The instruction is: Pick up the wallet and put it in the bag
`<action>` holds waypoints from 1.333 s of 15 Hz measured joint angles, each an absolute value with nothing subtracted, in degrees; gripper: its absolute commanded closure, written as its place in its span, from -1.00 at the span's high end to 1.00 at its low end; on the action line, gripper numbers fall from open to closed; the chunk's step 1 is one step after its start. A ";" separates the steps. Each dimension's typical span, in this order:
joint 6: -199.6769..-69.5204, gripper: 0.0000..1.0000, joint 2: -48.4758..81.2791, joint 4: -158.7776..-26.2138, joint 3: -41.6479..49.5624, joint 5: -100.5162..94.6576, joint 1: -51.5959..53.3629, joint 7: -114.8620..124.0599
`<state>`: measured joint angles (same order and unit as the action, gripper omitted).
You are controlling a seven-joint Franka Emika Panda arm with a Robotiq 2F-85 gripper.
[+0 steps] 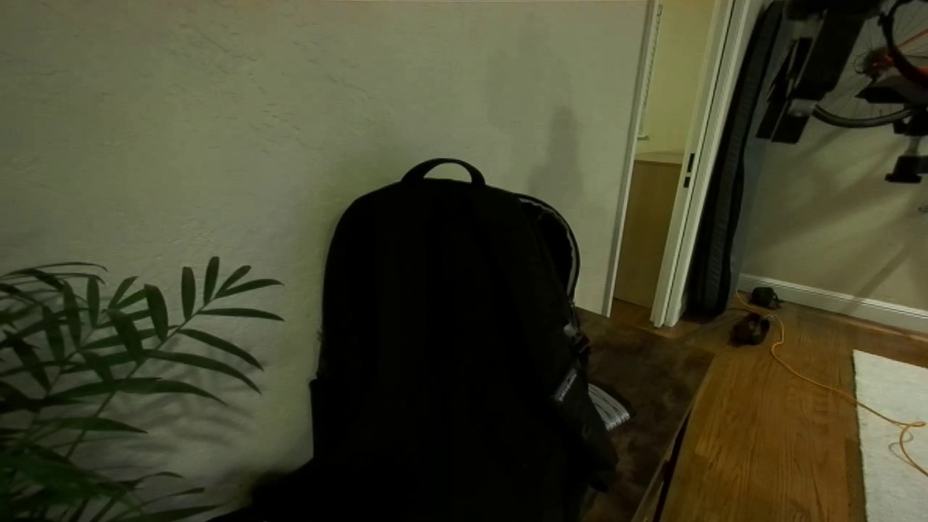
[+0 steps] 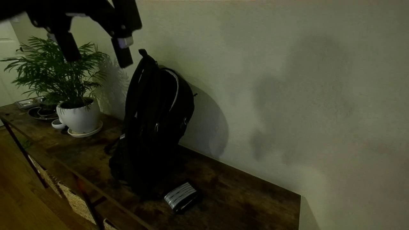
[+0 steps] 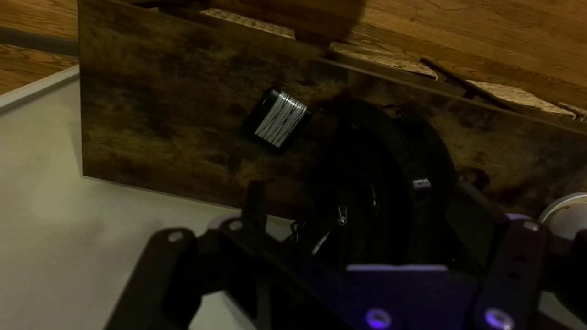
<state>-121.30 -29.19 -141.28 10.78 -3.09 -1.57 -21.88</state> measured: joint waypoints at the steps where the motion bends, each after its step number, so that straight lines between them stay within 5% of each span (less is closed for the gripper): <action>1: -123.69 1.00 -27.09 -141.61 10.44 -3.61 -1.58 -21.61; 10: -135.46 1.00 -11.82 -141.97 9.48 -5.29 -2.29 -20.93; 20: -135.79 1.00 -10.36 -141.76 9.41 -5.05 -2.38 -21.12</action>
